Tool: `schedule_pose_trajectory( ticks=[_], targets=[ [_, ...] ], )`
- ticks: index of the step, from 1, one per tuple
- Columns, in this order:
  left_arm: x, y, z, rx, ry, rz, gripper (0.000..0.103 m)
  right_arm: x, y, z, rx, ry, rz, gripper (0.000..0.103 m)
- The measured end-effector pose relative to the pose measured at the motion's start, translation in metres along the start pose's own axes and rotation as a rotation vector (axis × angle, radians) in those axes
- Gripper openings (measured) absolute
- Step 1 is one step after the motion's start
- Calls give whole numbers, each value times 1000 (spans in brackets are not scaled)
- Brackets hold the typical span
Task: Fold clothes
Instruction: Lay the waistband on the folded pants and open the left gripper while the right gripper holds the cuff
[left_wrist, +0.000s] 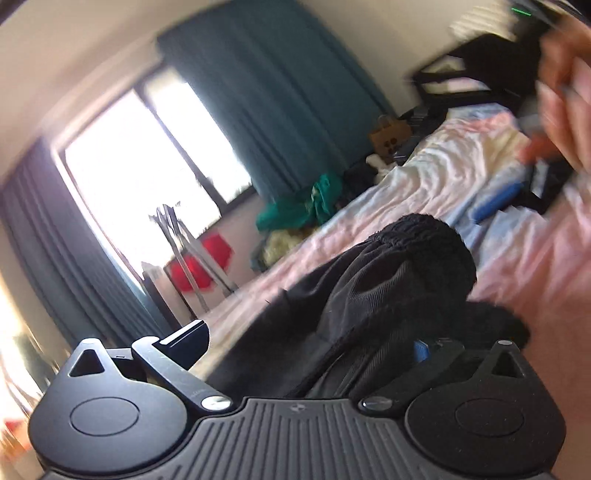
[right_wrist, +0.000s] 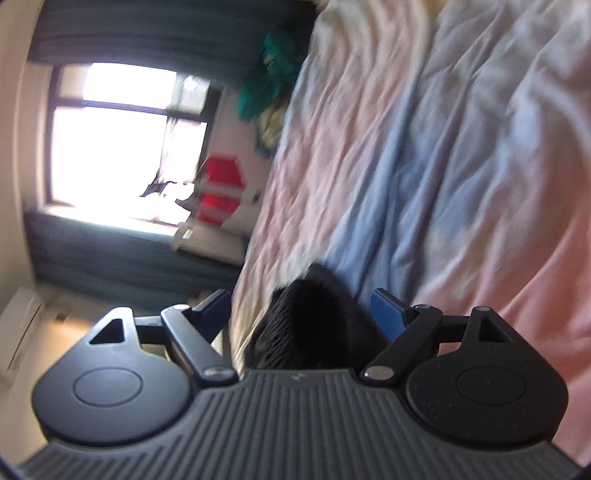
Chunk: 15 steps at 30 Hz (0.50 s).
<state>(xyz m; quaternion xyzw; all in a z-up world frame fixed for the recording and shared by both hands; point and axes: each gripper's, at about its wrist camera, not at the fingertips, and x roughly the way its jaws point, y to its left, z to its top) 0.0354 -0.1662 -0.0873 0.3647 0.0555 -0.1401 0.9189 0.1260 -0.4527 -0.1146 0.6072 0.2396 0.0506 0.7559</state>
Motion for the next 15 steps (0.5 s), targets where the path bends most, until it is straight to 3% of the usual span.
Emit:
schedule_pose_trajectory(
  ticks=[4, 8, 13, 15],
  targets=[
    [-13, -3, -14, 9, 4, 4, 103, 9, 11, -11, -63, 91, -3, 85],
    [-32, 7, -22, -29, 24, -16, 103, 12, 10, -20, -95, 127, -67, 85],
    [-63, 22, -48, 56, 53, -38, 103, 8, 8, -35, -97, 166, -105, 85],
    [-71, 34, -59, 18, 84, -37, 103, 7, 10, -40, -109, 187, -98, 85]
  ],
)
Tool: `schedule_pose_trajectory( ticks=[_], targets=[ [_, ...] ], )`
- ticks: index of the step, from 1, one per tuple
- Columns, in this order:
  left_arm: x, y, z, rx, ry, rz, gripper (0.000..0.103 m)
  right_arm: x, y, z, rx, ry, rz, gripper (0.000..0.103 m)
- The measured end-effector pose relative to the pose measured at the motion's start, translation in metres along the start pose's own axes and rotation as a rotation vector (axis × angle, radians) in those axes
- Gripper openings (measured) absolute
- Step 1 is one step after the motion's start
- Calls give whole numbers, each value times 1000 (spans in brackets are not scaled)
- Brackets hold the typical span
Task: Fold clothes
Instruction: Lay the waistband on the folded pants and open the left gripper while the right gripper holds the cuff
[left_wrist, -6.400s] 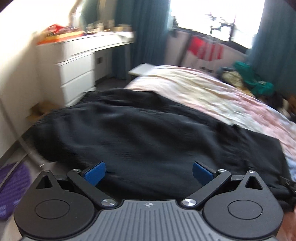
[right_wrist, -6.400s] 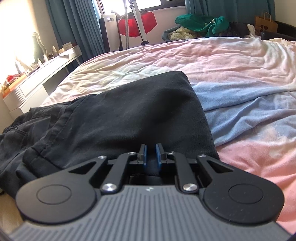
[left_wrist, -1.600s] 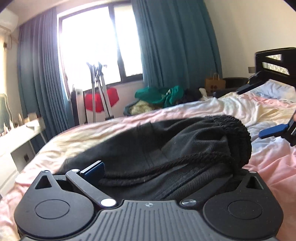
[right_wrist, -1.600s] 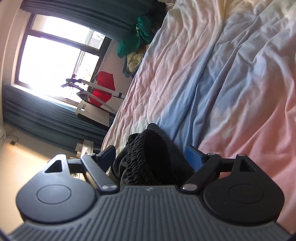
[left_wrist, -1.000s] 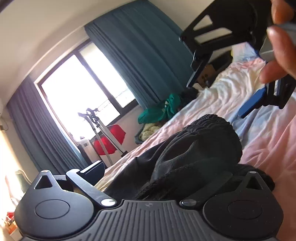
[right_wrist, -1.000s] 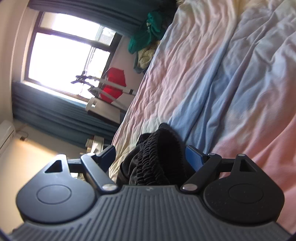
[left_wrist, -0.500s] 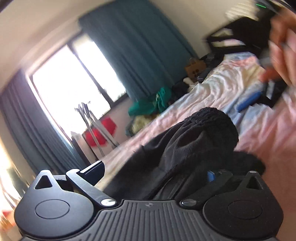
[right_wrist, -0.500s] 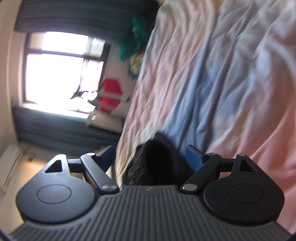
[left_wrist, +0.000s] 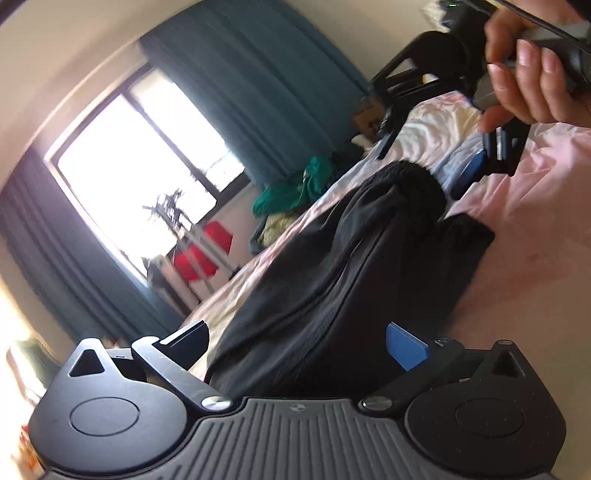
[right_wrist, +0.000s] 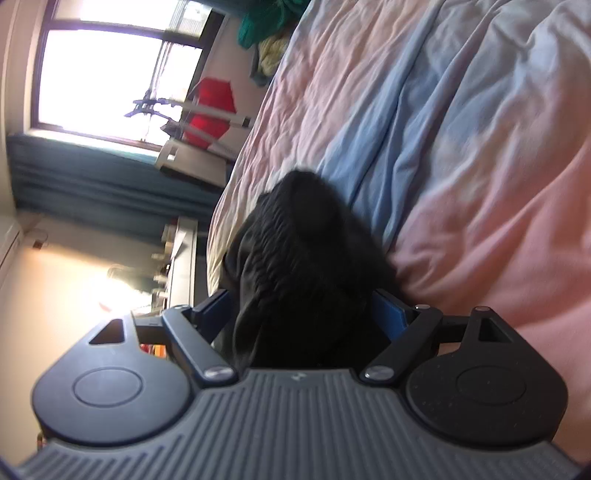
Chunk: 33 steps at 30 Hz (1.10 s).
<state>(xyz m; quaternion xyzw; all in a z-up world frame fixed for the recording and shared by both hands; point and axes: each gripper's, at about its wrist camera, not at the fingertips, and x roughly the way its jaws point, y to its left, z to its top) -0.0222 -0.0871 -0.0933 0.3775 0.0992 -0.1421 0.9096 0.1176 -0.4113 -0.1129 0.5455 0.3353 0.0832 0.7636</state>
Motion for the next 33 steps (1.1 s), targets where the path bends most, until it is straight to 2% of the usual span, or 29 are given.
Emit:
schedule_pose_trajectory(
  ticks=[7, 9, 12, 14, 16, 19, 28, 31, 33],
  targets=[
    [27, 26, -16, -210, 201, 118, 103, 18, 9, -9, -72, -17, -46, 86],
    [34, 32, -19, -264, 246, 122, 103, 19, 14, -12, -114, -45, -52, 86],
    [34, 45, -23, -363, 269, 99, 103, 21, 17, -14, -155, -70, -62, 85],
    [32, 51, -23, -402, 279, 95, 103, 25, 16, -14, -168, -72, -82, 79],
    [32, 57, -23, -431, 284, 93, 103, 26, 18, -15, -184, -82, -98, 67],
    [32, 64, -23, -465, 286, 93, 103, 24, 22, -17, -216, -109, -111, 59],
    [20, 71, -17, -501, 201, 108, 103, 4, 48, -13, -315, -221, -27, 54],
    [19, 72, -17, -516, 207, 121, 103, 5, 44, -7, -317, -236, -59, 54],
    [21, 72, -19, -527, 225, 128, 103, 14, 34, -4, -297, -211, -114, 54]
  ],
)
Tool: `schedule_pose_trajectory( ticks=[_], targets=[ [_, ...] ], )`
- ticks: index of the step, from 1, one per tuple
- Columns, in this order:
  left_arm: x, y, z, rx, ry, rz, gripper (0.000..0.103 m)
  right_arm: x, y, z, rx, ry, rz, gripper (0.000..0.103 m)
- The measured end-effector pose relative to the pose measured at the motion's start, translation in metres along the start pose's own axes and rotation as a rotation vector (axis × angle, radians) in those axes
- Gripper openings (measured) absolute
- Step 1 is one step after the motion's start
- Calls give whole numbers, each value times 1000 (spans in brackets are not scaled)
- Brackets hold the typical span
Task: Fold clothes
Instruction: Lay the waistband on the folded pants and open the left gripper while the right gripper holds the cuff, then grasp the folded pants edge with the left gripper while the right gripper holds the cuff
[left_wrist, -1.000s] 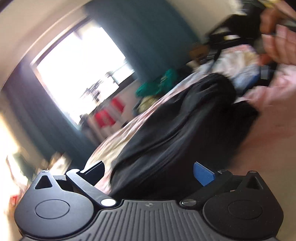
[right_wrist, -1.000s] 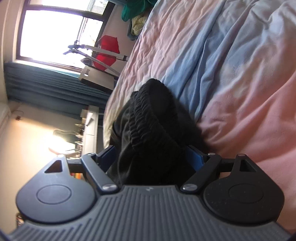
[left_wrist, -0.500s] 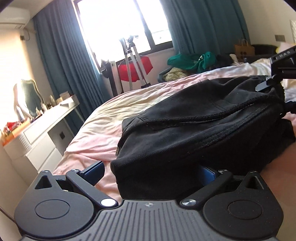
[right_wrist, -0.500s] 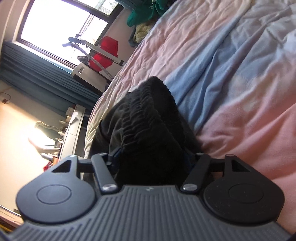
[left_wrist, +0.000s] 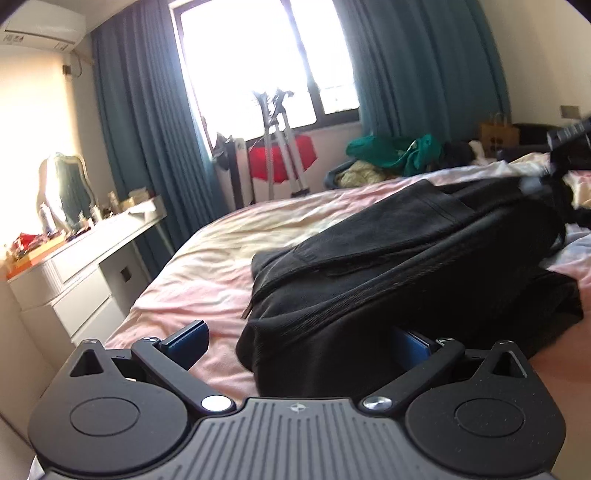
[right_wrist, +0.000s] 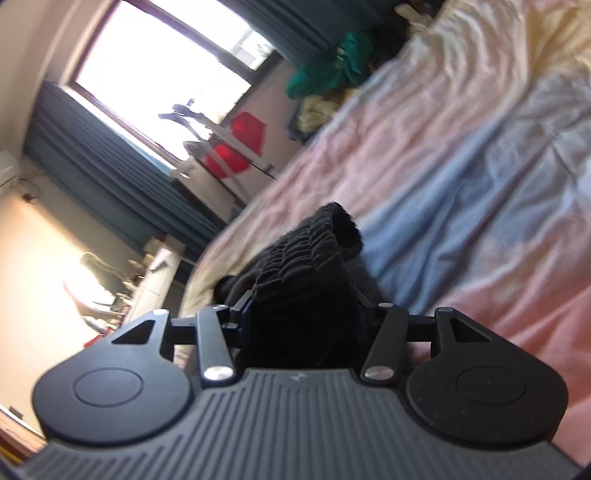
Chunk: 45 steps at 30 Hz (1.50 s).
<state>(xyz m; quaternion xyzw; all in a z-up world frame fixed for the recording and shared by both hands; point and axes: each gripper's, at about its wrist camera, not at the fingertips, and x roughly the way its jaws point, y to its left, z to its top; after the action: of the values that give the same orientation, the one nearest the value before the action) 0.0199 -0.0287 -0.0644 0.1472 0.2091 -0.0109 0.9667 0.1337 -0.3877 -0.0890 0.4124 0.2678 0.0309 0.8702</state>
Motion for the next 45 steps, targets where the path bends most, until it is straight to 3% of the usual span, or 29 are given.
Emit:
schedule_pose_trajectory(
  ticks=[3, 10, 15, 21, 23, 24, 27, 30, 32, 33, 35, 37, 42, 45],
  targets=[
    [5, 4, -4, -27, 46, -6, 103, 13, -13, -6, 21, 54, -70, 55],
    [-3, 4, -6, -20, 38, 34, 103, 4, -8, -11, -1, 30, -65, 55],
    [7, 29, -7, -163, 108, -15, 103, 3, -14, -11, 28, 45, -46, 56],
    [12, 54, -9, -301, 180, -50, 103, 10, -24, -16, 88, 105, -56, 66],
    [10, 56, -8, -304, 184, -47, 103, 11, -21, -17, 75, 122, -83, 75],
    [10, 54, -6, -305, 185, -45, 103, 12, -20, -18, 68, 131, -97, 85],
    [4, 57, -1, -327, 169, -29, 103, 19, -24, -19, 70, 161, -99, 87],
    [5, 62, 2, -356, 186, -56, 103, 35, -28, -24, 105, 219, -41, 86],
    [4, 67, 3, -390, 198, -81, 103, 45, -25, -29, 93, 238, -32, 91],
    [3, 70, 3, -407, 204, -94, 103, 49, -24, -30, 85, 241, -21, 98],
    [2, 75, 4, -442, 216, -120, 103, 53, -20, -31, 68, 244, -11, 99],
    [-3, 83, 7, -474, 204, -156, 103, 49, -15, -32, 46, 240, -10, 95],
    [-1, 110, 16, -600, 170, -285, 103, 29, 11, -33, -83, 190, -39, 61],
    [31, 125, 22, -658, 225, -285, 103, 22, 26, -33, -158, 158, -50, 52]
  ],
)
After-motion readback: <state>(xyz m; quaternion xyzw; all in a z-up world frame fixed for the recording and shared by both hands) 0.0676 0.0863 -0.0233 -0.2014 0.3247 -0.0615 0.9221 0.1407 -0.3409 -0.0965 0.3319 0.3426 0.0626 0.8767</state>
